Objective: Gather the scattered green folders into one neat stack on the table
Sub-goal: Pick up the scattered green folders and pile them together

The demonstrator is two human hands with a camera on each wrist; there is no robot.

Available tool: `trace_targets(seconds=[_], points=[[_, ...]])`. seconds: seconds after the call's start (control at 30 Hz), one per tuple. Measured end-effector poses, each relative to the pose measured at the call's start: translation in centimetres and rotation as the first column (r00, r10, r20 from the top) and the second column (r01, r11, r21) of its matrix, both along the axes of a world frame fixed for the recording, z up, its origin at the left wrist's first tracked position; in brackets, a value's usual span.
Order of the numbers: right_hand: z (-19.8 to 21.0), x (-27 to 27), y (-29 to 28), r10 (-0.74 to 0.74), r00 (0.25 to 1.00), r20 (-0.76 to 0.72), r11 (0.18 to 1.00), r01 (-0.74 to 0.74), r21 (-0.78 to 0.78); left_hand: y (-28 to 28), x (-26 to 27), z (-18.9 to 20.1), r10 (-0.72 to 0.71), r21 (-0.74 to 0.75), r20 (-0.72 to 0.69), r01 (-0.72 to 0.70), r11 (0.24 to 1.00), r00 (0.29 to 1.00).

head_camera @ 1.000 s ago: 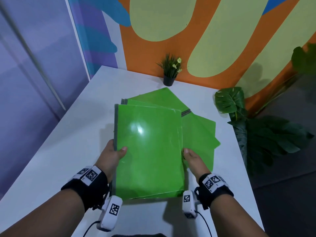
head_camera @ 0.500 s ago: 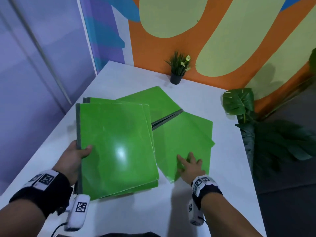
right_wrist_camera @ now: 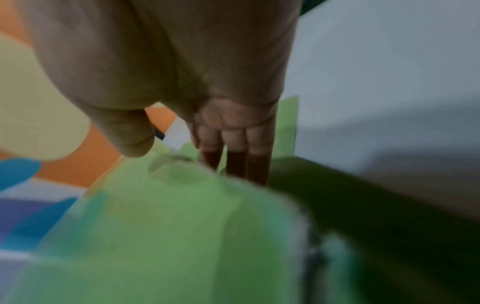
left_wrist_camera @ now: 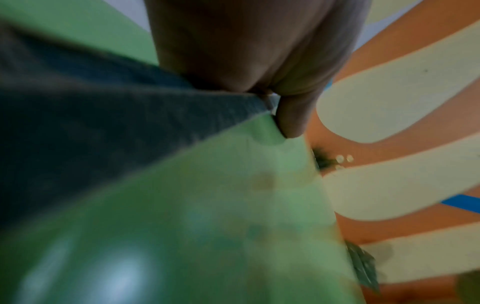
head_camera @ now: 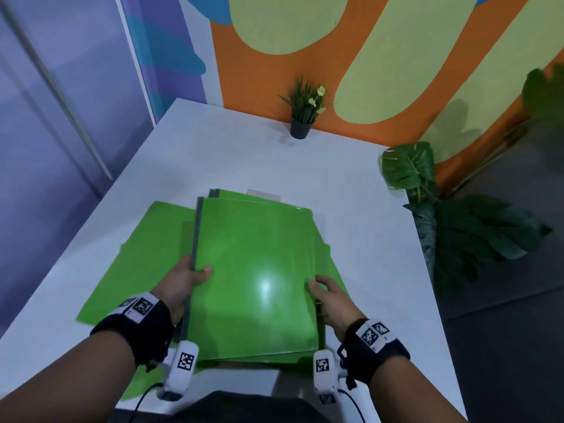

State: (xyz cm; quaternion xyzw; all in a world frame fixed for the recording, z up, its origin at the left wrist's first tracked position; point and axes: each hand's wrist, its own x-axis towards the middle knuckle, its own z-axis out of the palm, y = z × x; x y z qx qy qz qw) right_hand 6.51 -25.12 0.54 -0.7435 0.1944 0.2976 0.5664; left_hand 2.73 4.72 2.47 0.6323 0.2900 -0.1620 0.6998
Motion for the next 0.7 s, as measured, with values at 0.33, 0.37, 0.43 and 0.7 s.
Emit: trace_targets(seconds=[0.33, 0.37, 0.43, 0.7], points=[[1.0, 0.5, -6.9, -0.28, 0.96, 0.018, 0.96, 0.28, -0.002, -1.8, 1.0, -4.7, -0.337, 0.733, -0.367, 0.493, 0.47, 0.867], [1.1, 0.4, -7.3, -0.297, 0.955, 0.021, 0.955, 0.297, -0.023, -1.3, 0.5, -5.9, -0.325, 0.721, -0.446, 0.55, 0.42, 0.834], [0.8, 0.1, -8.2, -0.32, 0.947, 0.012, 0.947, 0.32, -0.037, -0.7, -0.7, -7.0, -0.322, 0.736, -0.501, 0.591, 0.329, 0.803], [-0.7, -0.7, -6.3, -0.295, 0.955, 0.022, 0.954, 0.296, -0.051, 2.2, -1.5, -6.9, -0.363, 0.842, -0.385, 0.483, 0.238, 0.849]])
